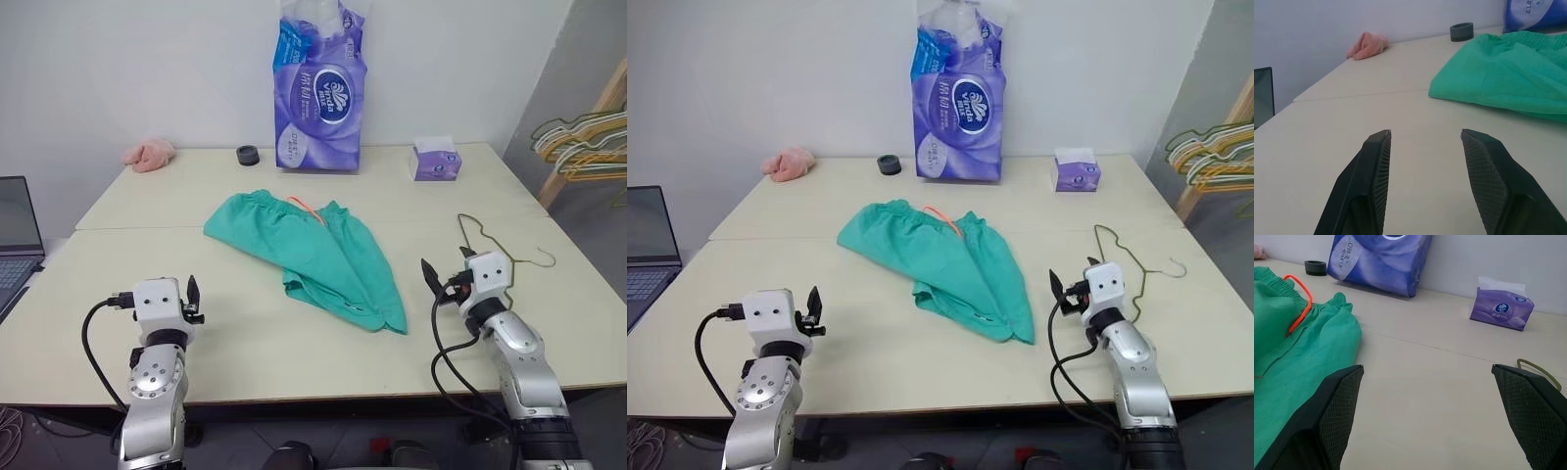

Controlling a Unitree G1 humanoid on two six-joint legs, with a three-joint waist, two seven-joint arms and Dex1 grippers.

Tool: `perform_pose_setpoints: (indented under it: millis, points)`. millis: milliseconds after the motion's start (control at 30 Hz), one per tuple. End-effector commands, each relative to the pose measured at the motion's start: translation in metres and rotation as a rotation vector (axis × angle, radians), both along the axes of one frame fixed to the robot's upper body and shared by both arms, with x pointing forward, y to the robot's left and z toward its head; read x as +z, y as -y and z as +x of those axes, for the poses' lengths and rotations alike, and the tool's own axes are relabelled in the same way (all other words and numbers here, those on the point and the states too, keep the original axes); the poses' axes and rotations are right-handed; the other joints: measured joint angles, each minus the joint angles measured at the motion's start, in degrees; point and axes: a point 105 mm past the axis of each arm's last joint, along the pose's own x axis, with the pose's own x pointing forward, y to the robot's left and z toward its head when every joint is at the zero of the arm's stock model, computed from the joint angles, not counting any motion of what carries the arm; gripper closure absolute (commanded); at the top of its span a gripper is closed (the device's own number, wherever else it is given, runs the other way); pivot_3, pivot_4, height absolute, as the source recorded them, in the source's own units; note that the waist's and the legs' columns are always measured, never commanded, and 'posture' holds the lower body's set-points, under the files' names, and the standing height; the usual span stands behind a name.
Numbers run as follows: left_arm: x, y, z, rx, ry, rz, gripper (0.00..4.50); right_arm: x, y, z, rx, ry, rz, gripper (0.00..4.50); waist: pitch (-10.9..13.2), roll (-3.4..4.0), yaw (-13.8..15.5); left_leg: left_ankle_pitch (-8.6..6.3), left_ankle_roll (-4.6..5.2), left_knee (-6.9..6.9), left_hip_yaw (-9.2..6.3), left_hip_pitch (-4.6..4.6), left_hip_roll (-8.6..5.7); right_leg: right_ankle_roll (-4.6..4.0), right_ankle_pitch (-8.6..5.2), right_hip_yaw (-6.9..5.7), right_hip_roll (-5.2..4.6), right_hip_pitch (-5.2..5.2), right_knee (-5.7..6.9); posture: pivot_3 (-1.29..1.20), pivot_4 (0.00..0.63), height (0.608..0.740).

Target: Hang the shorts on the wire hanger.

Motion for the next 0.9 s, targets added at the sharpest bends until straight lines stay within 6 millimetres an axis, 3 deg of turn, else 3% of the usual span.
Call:
perform_pose_setpoints:
  millis: [33,633,800,900]
  points:
    - [0.019,0.006,0.001,-0.021,0.08,0.035,2.1,0.013,-0.004,0.004,0.015,0.046,0.0,0.02,0.0,0.0,0.0,0.0,0.0,0.0,0.0,0.0,0.0,0.0,0.0,0.01,0.0,0.0,0.0,0.07,0.0,0.74]
    - [0.017,0.002,-0.001,-0.003,0.059,0.035,2.1,0.013,-0.014,0.005,0.065,0.047,-0.017,0.02,0.0,0.0,0.0,0.0,0.0,0.0,0.0,0.01,0.0,0.0,0.0,0.01,0.01,0.0,0.0,0.08,0.0,0.74]
    - [0.017,0.002,-0.001,-0.002,0.058,0.037,2.1,0.013,-0.015,0.005,0.068,0.05,-0.02,0.02,0.0,0.01,-0.5,0.03,-0.04,0.0,-0.7,-0.02,-0.23,0.14,-0.12,-0.52,-0.11,0.33,-0.03,0.08,0.0,0.74]
    - [0.017,0.003,0.0,-0.003,0.057,0.037,2.1,0.013,-0.015,0.006,0.067,0.049,-0.025,0.02,0.0,0.06,-1.6,0.2,-0.14,0.01,-2.02,-0.14,-0.79,0.38,-0.48,-1.86,-0.7,0.92,-0.05,0.08,0.0,0.74]
